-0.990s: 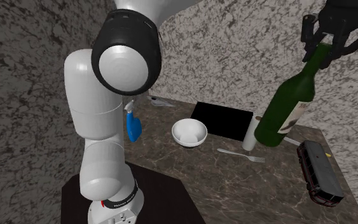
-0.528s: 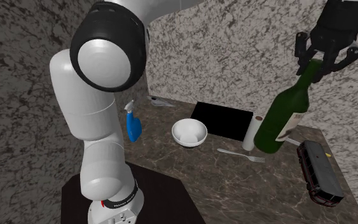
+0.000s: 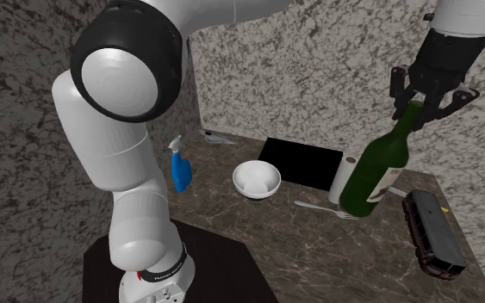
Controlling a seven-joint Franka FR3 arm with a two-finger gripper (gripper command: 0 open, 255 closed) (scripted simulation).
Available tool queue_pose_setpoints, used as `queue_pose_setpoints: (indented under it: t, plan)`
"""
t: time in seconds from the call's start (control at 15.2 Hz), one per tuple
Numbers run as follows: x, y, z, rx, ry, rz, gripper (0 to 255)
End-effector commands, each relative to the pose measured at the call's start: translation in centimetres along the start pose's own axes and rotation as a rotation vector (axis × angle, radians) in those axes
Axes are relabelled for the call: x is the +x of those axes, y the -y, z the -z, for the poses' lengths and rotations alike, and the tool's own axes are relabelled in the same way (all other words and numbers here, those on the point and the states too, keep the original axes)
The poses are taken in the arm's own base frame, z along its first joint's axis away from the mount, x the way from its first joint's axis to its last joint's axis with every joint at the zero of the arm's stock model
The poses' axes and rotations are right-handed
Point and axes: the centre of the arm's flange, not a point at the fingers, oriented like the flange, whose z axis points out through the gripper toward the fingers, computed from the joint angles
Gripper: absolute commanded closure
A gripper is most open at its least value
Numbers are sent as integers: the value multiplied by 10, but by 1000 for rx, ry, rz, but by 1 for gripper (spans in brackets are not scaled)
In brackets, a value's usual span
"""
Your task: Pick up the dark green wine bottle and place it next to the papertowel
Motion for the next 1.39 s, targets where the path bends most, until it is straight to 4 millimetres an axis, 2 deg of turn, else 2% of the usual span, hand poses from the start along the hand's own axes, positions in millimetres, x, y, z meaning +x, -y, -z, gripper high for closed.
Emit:
queue_pose_setpoints:
  t: [0.0,1.32]
  plan:
    - [-1,-1,-10,0,-1,0,255]
    - [-11,-7,-115,0,-1,0,255]
